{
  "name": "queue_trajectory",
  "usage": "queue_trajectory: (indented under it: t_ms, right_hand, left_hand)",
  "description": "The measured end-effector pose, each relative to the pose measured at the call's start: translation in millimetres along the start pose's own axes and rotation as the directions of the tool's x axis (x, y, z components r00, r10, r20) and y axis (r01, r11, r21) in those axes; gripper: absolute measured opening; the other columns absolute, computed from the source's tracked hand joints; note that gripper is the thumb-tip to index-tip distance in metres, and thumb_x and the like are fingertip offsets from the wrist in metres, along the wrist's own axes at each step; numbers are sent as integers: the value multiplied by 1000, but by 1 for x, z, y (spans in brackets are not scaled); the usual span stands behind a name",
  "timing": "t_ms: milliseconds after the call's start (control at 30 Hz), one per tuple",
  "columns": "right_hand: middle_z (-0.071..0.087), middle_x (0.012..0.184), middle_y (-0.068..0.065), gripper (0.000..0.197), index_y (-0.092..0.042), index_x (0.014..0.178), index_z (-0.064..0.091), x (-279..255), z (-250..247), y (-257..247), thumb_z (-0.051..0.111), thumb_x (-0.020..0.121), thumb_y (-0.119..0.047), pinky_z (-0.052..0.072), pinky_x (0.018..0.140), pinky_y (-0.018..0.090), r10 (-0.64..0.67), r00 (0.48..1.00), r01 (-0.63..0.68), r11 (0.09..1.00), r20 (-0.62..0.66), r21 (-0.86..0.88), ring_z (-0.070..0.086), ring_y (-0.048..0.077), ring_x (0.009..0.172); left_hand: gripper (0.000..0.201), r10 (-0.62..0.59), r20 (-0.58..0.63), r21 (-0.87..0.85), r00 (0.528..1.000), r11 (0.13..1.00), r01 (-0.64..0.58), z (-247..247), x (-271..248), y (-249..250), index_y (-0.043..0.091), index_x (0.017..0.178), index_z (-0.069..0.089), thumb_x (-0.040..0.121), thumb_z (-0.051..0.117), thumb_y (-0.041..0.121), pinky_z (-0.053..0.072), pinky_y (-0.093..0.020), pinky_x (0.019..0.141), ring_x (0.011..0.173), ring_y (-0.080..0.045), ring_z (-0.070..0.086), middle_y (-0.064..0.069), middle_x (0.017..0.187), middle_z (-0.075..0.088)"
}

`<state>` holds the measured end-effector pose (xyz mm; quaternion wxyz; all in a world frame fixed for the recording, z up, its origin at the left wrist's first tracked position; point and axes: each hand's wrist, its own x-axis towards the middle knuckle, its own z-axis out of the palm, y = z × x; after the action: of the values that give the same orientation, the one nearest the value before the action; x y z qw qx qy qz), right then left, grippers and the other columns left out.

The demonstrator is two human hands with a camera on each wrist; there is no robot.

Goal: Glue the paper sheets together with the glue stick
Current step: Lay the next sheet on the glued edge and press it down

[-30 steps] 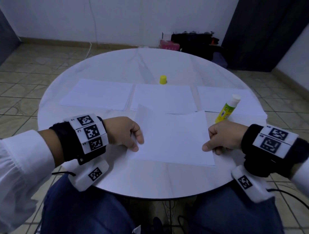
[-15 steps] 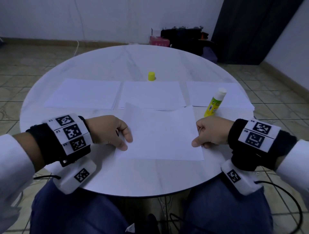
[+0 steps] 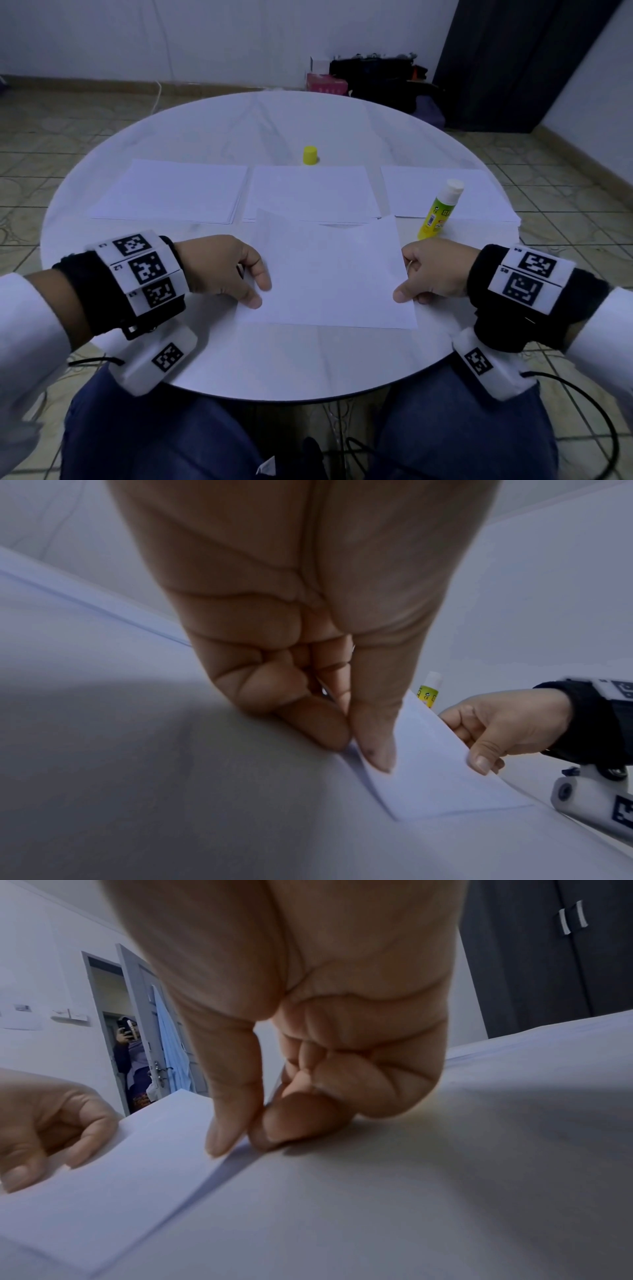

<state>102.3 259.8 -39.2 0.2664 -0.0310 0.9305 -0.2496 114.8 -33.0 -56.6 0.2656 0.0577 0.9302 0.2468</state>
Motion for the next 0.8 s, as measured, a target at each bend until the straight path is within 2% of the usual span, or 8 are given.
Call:
queue_trajectory:
  t_ms: [167,333,467,700,800]
  right_hand:
    - [53,37,-9,32,-12,71,47,0,0,0,78,74,-5,35,37,12,-6,1000,6,1000,7,8,52,9,43]
    - [53,37,-9,34,-12,69,45,0,1,0,78,74,-6,36,41,14,-12,1000,11,1000,-4,-14,52,10,44]
    - [54,43,-8,34,-12,70,45,0,1,1,78,74,-7,38,45,17,-11,1000,11,1000,-6,-27,53,11,45]
    - [52,38,-10,32,-13,70,47,0,2,0,78,74,-6,37,42,15,-6,1000,5,1000,-16,-23,52,10,44]
    - [54,46,-7,32,-12,72,47,0,3,-1,78,74,-8,36,43,16,-10,1000,8,998,-23,-55,51,10,44]
  left_hand:
    - [19,3,-4,-6,1000,1000,-4,0,0,0,32,79,67,72,82,23,36,-13,51,45,-3,44,11,50,51]
    - [19,8,-4,-4,1000,1000,-8,0,0,-1,33,80,67,73,82,23,35,-13,51,44,-2,44,13,44,50]
    - [19,9,-4,-9,1000,1000,-10,0,0,-1,33,79,67,72,83,23,36,-13,51,45,-3,44,12,47,50]
    - [19,7,3,-5,1000,1000,-7,1,0,0,32,79,67,72,83,23,37,-13,52,46,-3,45,10,54,53]
    - [19,3,0,-4,1000,1000,-3,1,0,1,32,79,67,72,82,22,36,-10,49,44,-1,45,11,53,53]
